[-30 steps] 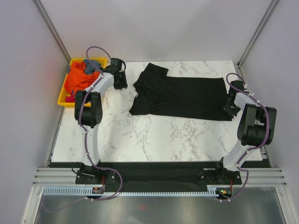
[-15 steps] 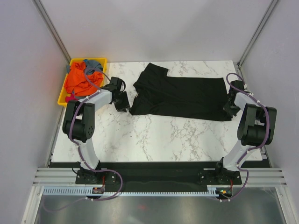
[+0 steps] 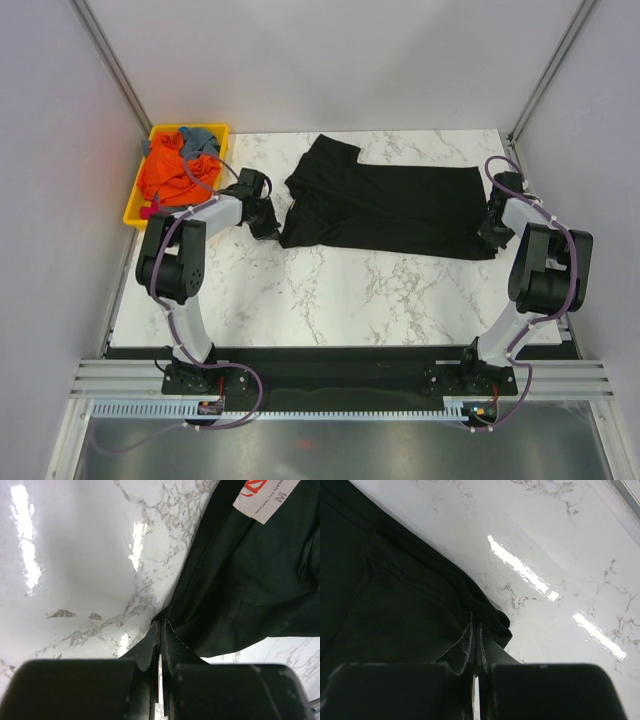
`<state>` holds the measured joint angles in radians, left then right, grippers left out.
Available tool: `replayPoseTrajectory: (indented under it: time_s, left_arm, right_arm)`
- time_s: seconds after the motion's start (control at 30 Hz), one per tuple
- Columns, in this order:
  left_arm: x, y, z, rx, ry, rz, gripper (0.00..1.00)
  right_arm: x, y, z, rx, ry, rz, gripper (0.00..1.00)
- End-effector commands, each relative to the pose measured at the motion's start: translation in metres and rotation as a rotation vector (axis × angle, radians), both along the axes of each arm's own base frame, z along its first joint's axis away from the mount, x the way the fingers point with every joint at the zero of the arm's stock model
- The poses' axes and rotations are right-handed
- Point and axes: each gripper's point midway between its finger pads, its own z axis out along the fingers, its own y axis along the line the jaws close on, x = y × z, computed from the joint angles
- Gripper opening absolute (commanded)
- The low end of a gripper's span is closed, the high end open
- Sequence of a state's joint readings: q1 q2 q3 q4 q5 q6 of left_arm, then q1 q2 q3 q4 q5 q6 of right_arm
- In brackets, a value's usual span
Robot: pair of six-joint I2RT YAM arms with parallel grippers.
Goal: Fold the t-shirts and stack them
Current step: Fold the tshirt
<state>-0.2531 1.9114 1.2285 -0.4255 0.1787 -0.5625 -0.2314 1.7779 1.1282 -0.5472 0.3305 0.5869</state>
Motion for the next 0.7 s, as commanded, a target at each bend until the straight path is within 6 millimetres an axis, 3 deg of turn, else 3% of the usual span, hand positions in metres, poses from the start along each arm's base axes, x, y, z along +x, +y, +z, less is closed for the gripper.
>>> replayPoseTrajectory:
  time_s: [0.0, 0.1, 0.13, 0.37, 0.53, 0.67]
  left_arm:
    - [-0.014, 0.016, 0.010, 0.067, 0.012, 0.063, 0.02]
    - [-0.027, 0.025, 0.014, 0.098, 0.011, 0.076, 0.02]
    - [-0.030, 0.026, 0.024, 0.095, -0.016, 0.074, 0.02]
    - [-0.061, 0.052, 0.020, 0.207, 0.001, 0.109, 0.02]
    - [-0.080, 0.053, 0.017, 0.198, 0.031, 0.100, 0.02]
    - [-0.098, 0.054, 0.014, 0.204, 0.059, 0.071, 0.21]
  right_arm:
    - [-0.003, -0.006, 0.023, -0.033, -0.033, -0.023, 0.03]
    - [-0.012, -0.002, 0.026, -0.025, -0.031, -0.020, 0.01]
    - [-0.014, 0.000, 0.026, -0.019, -0.035, -0.021, 0.01]
    - [-0.041, 0.005, 0.016, -0.017, 0.008, -0.013, 0.00]
    - [-0.057, 0.011, 0.007, -0.002, 0.033, -0.011, 0.00]
    - [-0.062, 0.012, 0.011, 0.000, 0.041, -0.001, 0.08]
